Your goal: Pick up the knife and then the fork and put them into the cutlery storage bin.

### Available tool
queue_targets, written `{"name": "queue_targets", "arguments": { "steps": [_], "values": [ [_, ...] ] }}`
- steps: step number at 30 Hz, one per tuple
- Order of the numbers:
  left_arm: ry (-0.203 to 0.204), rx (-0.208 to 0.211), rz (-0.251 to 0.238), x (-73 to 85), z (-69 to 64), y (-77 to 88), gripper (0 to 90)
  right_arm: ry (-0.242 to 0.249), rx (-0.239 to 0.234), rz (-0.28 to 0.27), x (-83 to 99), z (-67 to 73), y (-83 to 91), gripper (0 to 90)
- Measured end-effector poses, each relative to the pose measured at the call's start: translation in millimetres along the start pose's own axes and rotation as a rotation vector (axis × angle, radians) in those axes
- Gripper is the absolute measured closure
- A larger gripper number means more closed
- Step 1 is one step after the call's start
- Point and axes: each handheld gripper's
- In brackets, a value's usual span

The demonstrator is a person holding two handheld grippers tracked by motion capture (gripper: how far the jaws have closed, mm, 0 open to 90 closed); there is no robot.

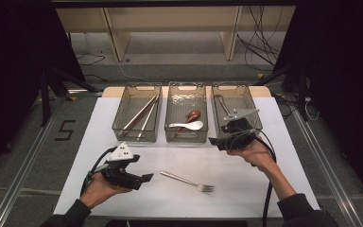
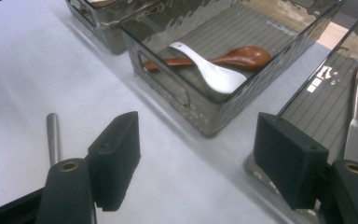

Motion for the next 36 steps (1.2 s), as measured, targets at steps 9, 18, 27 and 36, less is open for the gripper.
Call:
{"name": "queue_targets", "arguments": {
  "steps": [9, 18, 27, 36],
  "values": [
    [-0.089, 0.057, 0.061, -15.1, -8.0, -28.2, 16.0, -0.02, -0.021, -0.017, 25.7, 5.8, 11.8, 30.7],
    [-0.163, 0.095, 0.145, -23.6, -7.5, -58.5, 16.2, -0.018, -0.041, -0.027, 40.9, 13.2, 21.2, 28.9],
    [-0.21, 0.131, 0.19, -29.7, -10.3, -78.3, 17.1, -0.017, -0.055, -0.026, 52.0, 18.6, 26.2, 28.5],
    [-0.249, 0.149, 0.22, -36.4, -12.9, -89.6, 16.8, -0.023, -0.063, -0.035, 56.9, 21.6, 29.5, 28.0]
  ]
}}
Point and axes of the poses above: each handheld gripper's, and its own axes: y roughly backward along the jaws, x roughly out of its underside, z roughly to its left, and after that the axes turned 13 degrees about -y, right-handed
